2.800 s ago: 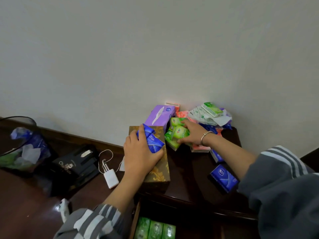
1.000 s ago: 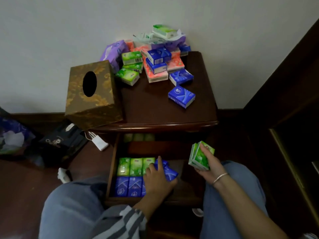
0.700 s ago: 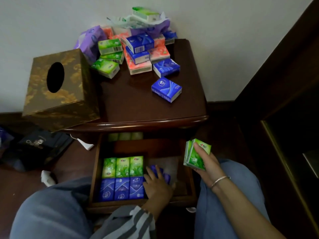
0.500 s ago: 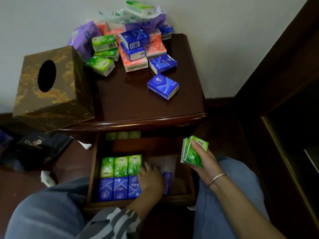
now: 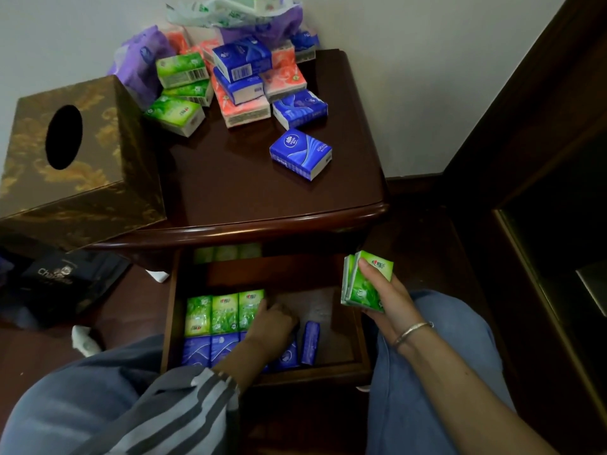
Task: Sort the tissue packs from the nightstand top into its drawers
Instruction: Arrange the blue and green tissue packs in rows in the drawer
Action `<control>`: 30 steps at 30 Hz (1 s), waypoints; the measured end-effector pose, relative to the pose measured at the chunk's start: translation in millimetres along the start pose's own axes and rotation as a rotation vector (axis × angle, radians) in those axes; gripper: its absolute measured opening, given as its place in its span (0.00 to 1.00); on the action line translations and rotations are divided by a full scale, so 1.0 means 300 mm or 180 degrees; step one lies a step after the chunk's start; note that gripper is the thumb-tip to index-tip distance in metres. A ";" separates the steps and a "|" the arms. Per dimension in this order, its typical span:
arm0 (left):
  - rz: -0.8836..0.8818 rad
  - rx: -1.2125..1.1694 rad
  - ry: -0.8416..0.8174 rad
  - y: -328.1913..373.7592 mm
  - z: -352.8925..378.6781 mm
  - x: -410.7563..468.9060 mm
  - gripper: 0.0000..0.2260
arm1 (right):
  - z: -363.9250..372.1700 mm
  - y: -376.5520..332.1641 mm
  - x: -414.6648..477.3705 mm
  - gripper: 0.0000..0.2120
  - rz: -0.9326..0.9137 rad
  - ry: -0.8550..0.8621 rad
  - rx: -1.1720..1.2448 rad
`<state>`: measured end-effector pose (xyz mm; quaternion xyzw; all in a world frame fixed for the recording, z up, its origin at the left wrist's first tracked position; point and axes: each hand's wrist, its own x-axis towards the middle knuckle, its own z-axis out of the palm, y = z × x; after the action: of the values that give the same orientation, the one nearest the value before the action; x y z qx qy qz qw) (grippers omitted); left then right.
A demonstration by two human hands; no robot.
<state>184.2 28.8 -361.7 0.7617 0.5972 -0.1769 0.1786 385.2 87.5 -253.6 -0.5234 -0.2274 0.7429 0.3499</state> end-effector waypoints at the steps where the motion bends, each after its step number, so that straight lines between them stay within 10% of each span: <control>1: 0.0001 -0.0290 0.0077 -0.001 -0.004 0.005 0.15 | 0.000 0.000 0.001 0.16 -0.0001 0.0001 -0.0004; 8: 0.0324 -0.0962 -0.0393 0.046 -0.022 0.053 0.25 | 0.006 0.005 0.003 0.20 0.0010 -0.0016 -0.0002; 15: -0.0225 -0.0461 -0.0241 0.146 -0.002 0.091 0.23 | -0.004 0.016 0.018 0.19 0.0050 0.0005 -0.0047; 30: 0.0510 0.0948 -0.0540 0.132 -0.049 0.084 0.15 | -0.027 0.037 0.032 0.34 0.0039 0.0027 -0.0381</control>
<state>229.3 48.3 -358.5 0.8072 0.4847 -0.3121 0.1271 387.6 87.2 -270.2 -0.5480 -0.2666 0.7278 0.3144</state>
